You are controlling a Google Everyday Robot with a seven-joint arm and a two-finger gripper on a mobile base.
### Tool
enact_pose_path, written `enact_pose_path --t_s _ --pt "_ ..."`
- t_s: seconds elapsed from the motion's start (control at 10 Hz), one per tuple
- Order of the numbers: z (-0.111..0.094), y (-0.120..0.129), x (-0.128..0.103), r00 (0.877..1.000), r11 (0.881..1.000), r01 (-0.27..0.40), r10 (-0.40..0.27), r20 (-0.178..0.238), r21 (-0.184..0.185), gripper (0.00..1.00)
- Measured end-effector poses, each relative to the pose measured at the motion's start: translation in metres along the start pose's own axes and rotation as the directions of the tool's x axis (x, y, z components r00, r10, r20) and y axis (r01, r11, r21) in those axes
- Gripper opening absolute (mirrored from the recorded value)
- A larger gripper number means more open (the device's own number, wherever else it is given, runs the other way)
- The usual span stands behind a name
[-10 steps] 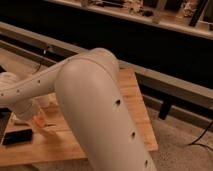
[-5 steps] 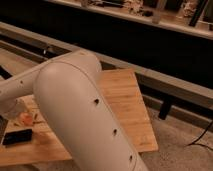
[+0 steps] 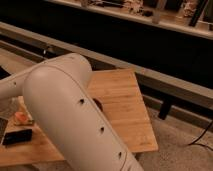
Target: Place the pepper on the white sponge
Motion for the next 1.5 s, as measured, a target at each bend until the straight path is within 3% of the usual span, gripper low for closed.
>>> enact_pose_path --t_s 0.8,1.3,1.5 --pt "0.026 -0.022 -0.034 0.999 0.999 -0.053 0.053 0.005 0.006 0.0" --pt "0.059 -0.029 -0.028 0.996 0.997 -0.073 0.073 -0.056 -0.008 0.02" --pt "0.062 -0.027 -0.026 0.995 0.997 -0.071 0.07 -0.069 -0.016 0.05"
